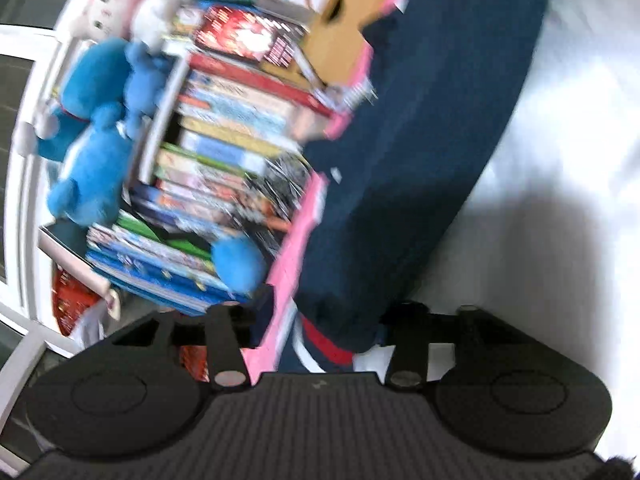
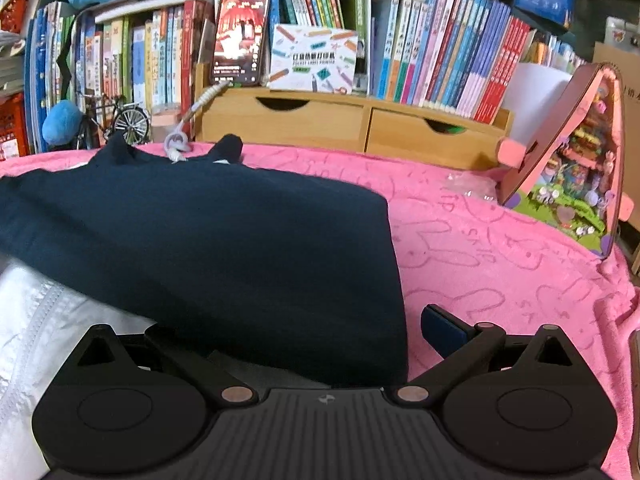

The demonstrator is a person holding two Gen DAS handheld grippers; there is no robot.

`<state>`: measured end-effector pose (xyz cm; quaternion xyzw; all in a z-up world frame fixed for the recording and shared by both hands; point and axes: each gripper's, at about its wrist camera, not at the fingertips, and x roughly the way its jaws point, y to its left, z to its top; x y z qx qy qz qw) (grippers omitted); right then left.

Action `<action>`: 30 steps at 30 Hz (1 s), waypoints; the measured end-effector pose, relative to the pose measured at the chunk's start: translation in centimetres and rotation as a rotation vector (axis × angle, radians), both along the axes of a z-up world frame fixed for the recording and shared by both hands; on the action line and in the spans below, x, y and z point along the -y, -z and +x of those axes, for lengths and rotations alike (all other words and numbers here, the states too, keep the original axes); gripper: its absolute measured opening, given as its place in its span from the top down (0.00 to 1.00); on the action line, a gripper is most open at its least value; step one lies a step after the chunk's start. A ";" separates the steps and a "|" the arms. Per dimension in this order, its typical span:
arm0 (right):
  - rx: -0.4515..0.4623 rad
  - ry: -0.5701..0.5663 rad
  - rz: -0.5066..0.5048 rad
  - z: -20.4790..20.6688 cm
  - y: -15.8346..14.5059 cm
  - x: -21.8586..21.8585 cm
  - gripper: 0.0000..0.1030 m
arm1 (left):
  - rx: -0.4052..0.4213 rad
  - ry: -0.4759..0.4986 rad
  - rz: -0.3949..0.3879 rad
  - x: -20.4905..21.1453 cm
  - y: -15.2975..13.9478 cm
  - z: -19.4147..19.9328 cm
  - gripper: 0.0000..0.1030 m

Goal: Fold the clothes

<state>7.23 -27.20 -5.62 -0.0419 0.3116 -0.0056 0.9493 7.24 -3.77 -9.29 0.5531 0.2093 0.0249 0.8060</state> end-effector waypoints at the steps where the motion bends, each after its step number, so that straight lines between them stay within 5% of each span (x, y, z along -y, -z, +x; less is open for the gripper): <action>1: -0.005 0.002 0.008 0.0 0.0 0.1 0.00 | 0.012 -0.010 -0.003 -0.2 0.0 -0.1 0.44; 4: -0.022 0.012 0.032 0.2 0.1 0.6 0.00 | 0.033 -0.040 -0.021 -1.0 -0.6 -0.4 0.15; 7: -0.034 0.023 0.044 0.4 0.2 0.7 0.00 | 0.000 -0.060 -0.040 -2.3 -1.6 -0.7 0.01; 11: -0.040 0.023 0.033 0.4 0.4 0.6 0.00 | -0.061 -0.091 -0.053 -4.8 -2.3 -1.9 0.00; 14: -0.042 0.021 0.031 0.4 0.4 0.5 0.00 | -0.122 -0.149 -0.182 -6.9 -3.5 -2.2 0.00; 19: -0.044 0.073 0.102 0.5 0.4 2.0 0.00 | -0.250 -0.211 -0.772 -10.9 -8.1 -1.5 0.00; 21: -0.033 0.136 0.209 0.4 0.5 4.0 0.00 | -0.276 -0.209 -0.985 -12.5 -9.5 -1.5 0.00; 24: 0.053 0.207 0.441 -0.7 0.7 7.8 0.00 | -0.272 -0.236 -1.173 -14.5 -10.3 -1.9 0.00; 26: 0.070 0.226 0.482 -1.1 0.8 8.8 0.00 | -0.276 -0.268 -1.250 -15.7 -10.2 -2.1 0.00; 30: -0.108 0.035 0.159 -0.7 0.1 5.9 0.00 | -0.266 -0.260 -1.346 -16.3 -9.7 -3.3 0.00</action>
